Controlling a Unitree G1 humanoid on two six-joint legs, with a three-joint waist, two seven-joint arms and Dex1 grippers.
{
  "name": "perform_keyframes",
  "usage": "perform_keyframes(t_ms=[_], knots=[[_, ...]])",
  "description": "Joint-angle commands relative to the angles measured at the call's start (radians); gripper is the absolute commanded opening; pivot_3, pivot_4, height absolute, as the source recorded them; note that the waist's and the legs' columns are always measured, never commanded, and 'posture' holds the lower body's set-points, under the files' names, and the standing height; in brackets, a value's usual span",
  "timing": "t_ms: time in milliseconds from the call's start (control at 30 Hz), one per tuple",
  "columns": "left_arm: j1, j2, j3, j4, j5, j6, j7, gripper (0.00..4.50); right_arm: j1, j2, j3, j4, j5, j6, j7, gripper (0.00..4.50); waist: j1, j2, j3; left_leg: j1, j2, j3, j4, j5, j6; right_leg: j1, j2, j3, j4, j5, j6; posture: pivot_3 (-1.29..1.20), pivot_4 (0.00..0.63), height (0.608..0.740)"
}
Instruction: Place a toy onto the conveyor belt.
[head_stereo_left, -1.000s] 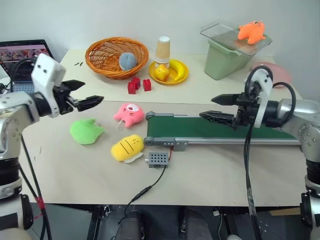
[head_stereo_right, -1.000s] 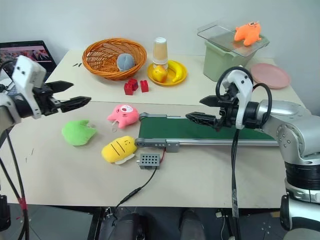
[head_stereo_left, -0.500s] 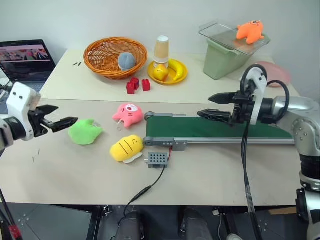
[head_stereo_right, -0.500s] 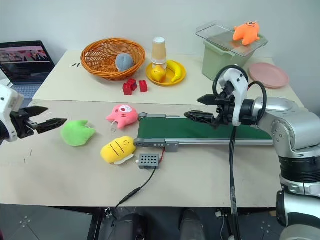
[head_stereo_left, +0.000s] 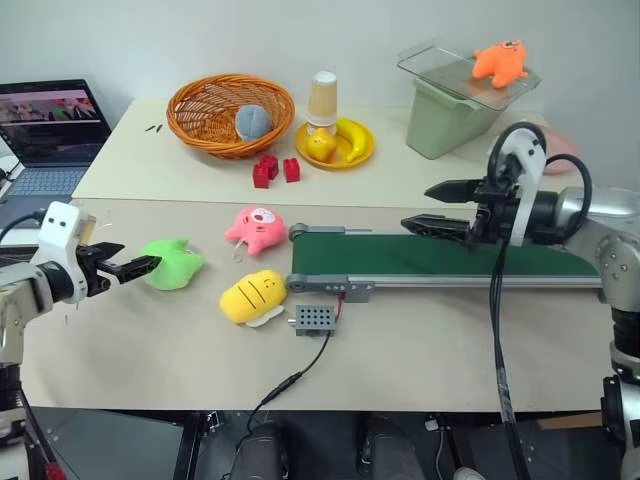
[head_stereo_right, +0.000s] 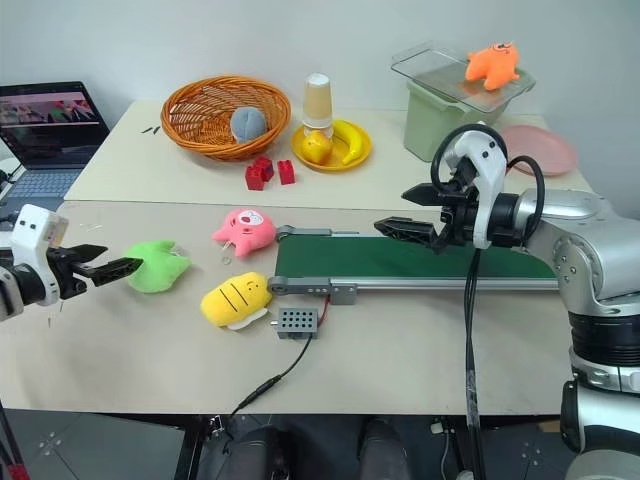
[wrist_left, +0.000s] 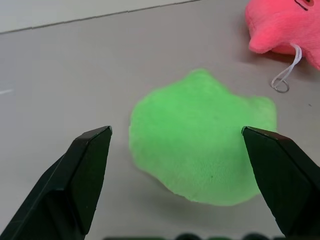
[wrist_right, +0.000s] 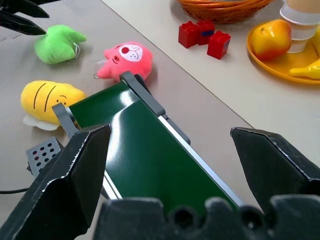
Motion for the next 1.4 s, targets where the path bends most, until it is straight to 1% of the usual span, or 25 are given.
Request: perform_keyframes(t_ms=[33, 133, 267, 333, 367, 500, 567, 600, 700, 800, 1000, 1100, 1233, 1400], knots=[[-0.051, -0.014, -0.041, 0.028, 0.027, -0.028, 0.007, 4.45, 0.005, -0.025, -0.059, -0.049, 0.012, 0.012, -0.016, 4.5, 0.001, 0.0, 0.0, 0.0, 0.0, 0.0, 0.0, 0.0, 0.0, 0.0, 0.0, 0.0, 0.0, 0.0, 0.0, 0.0, 0.15, 0.74], [-0.109, -0.042, -0.115, 0.081, 0.07, -0.069, 0.005, 4.45, 0.011, -0.028, -0.07, -0.065, 0.014, 0.021, -0.028, 4.5, 0.004, 0.0, 0.0, 0.0, 0.0, 0.0, 0.0, 0.0, 0.0, 0.001, 0.0, 0.0, 0.0, 0.0, 0.0, 0.0, 0.15, 0.74], [-0.171, -0.06, -0.166, 0.156, 0.117, -0.106, 0.005, 4.45, 0.021, -0.034, -0.086, -0.087, 0.026, 0.036, -0.044, 4.5, 0.006, 0.0, 0.0, 0.0, 0.0, 0.0, 0.0, 0.0, 0.0, 0.001, 0.0, 0.0, 0.0, 0.0, 0.0, 0.0, 0.15, 0.74], [-0.2, -0.062, -0.2, 0.197, 0.148, -0.136, -0.006, 3.93, 0.029, -0.041, -0.098, -0.102, 0.028, 0.045, -0.052, 4.5, 0.006, 0.0, 0.0, 0.0, 0.0, 0.0, 0.0, 0.0, 0.0, 0.001, 0.0, 0.0, 0.0, 0.0, 0.0, 0.0, 0.15, 0.74], [-0.211, -0.065, -0.207, 0.212, 0.153, -0.14, -0.01, 3.79, 0.034, -0.044, -0.103, -0.108, 0.029, 0.049, -0.056, 4.5, 0.006, 0.0, 0.0, 0.0, 0.0, 0.0, 0.0, 0.0, 0.0, 0.001, 0.0, 0.0, 0.0, 0.0, 0.0, 0.0, 0.15, 0.74], [-0.233, -0.069, -0.219, 0.248, 0.163, -0.155, -0.025, 2.41, 0.05, -0.049, -0.124, -0.128, 0.034, 0.063, -0.065, 4.5, 0.006, 0.0, 0.0, 0.001, 0.0, 0.0, 0.0, 0.0, 0.0, 0.001, 0.0, 0.0, 0.0, 0.0, 0.0, 0.0, 0.15, 0.74], [-0.24, -0.071, -0.221, 0.26, 0.166, -0.161, -0.027, 1.62, 0.057, -0.05, -0.131, -0.136, 0.036, 0.067, -0.068, 4.5, 0.006, 0.0, 0.0, 0.001, 0.0, 0.0, 0.0, 0.0, 0.0, 0.001, 0.0, 0.0, 0.001, 0.0, 0.0, 0.0, 0.15, 0.74], [-0.247, -0.074, -0.214, 0.261, 0.163, -0.159, -0.02, 1.36, 0.059, -0.051, -0.133, -0.138, 0.038, 0.068, -0.07, 4.5, 0.006, 0.0, 0.0, 0.001, 0.0, 0.0, 0.0, 0.0, 0.0, 0.001, 0.0, 0.0, 0.001, 0.0, 0.0, 0.0, 0.15, 0.74], [-0.267, -0.075, -0.2, 0.257, 0.158, -0.145, -0.013, 1.36, 0.061, -0.051, -0.132, -0.138, 0.041, 0.068, -0.073, 4.5, 0.006, 0.0, 0.0, 0.001, 0.0, 0.0, 0.001, 0.0, 0.0, 0.001, 0.0, 0.0, 0.001, 0.0, 0.0, 0.0, 0.15, 0.74], [-0.298, -0.068, -0.168, 0.22, 0.129, -0.094, -0.004, 1.36, 0.062, -0.055, -0.129, -0.137, 0.045, 0.067, -0.068, 4.5, 0.006, 0.0, 0.0, 0.001, 0.0, 0.0, 0.001, 0.0, 0.0, 0.001, 0.0, 0.0, 0.001, 0.0, 0.0, 0.0, 0.15, 0.74], [-0.367, -0.02, -0.111, -0.008, -0.006, 0.141, -0.049, 1.36, 0.078, -0.087, -0.117, -0.146, 0.071, 0.082, -0.018, 4.5, 0.009, 0.0, 0.0, -0.001, 0.0, -0.001, 0.001, 0.0, 0.001, 0.0, 0.0, 0.0, 0.0, 0.0, 0.0, 0.0, 0.15, 0.74], [-0.422, 0.004, -0.091, -0.088, -0.068, 0.238, -0.058, 1.36, 0.087, -0.102, -0.112, -0.151, 0.08, 0.087, 0.006, 4.5, 0.008, 0.0, 0.0, -0.001, 0.0, -0.001, 0.001, 0.0, 0.001, 0.0, 0.0, 0.0, 0.0, 0.0, 0.0, 0.0, 0.15, 0.74], [-0.517, -0.009, -0.13, -0.171, -0.123, 0.275, -0.079, 1.36, 0.095, -0.109, -0.097, -0.15, 0.089, 0.083, 0.032, 4.5, 0.009, 0.0, 0.0, -0.001, 0.0, -0.001, 0.002, 0.0, 0.001, 0.001, 0.0, 0.0, 0.0, 0.0, 0.0, 0.0, 0.15, 0.74], [-0.555, -0.052, -0.197, -0.274, -0.18, 0.257, -0.147, 1.36, 0.078, -0.091, -0.134, -0.136, 0.159, 0.112, 0.053, 4.5, 0.01, 0.0, 0.0, 0.0, 0.0, -0.001, 0.002, 0.0, 0.001, 0.002, 0.0, 0.0, 0.0, 0.0, 0.0, 0.0, 0.15, 0.74]])
